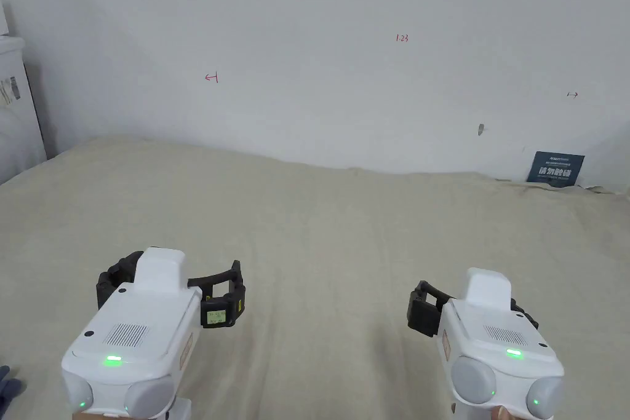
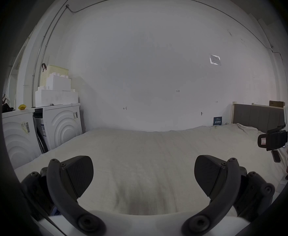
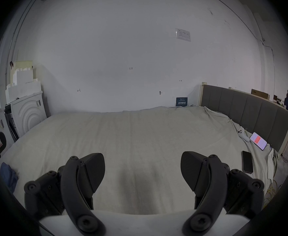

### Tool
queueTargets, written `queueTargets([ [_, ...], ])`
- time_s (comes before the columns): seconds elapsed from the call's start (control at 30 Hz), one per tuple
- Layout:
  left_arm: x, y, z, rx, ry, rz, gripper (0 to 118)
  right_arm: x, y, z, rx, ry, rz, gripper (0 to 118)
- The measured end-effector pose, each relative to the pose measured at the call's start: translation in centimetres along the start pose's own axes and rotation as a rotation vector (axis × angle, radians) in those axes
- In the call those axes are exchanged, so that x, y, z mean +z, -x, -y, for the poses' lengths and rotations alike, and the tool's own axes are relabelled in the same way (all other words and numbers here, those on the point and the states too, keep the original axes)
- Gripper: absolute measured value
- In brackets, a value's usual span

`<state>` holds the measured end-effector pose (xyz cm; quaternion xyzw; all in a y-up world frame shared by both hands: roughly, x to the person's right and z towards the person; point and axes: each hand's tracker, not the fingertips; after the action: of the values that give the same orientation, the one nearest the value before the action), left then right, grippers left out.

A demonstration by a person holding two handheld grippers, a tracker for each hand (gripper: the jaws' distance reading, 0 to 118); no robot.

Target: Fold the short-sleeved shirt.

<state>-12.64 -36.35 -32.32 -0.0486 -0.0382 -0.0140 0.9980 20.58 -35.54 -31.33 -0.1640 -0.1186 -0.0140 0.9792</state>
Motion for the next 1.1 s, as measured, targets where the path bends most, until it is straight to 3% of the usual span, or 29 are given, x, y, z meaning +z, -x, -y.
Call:
queueTargets([
  [0.57,0.0,0.2,0.3,0.003,0.014,0.009,118,0.3,-0.1,-0.2,-0.021,0.0,-0.027,95],
  [0.8,0.1,0.3,0.4,0.001,0.017,0.009,118,0.2,-1.2,0.2,-0.101,0.013,-0.112,95],
  [0.87,0.1,0.3,0.4,0.003,0.018,0.009,118,0.4,-1.2,0.3,-0.087,-0.017,-0.099,95],
  [1.03,0.0,0.1,0.6,0.0,0.019,0.009,118,0.6,-0.2,0.8,0.058,-0.093,-0.047,95],
  [1.1,0.0,0.0,0.6,-0.001,0.018,0.008,118,0.6,0.1,1.0,0.057,-0.099,-0.046,95],
])
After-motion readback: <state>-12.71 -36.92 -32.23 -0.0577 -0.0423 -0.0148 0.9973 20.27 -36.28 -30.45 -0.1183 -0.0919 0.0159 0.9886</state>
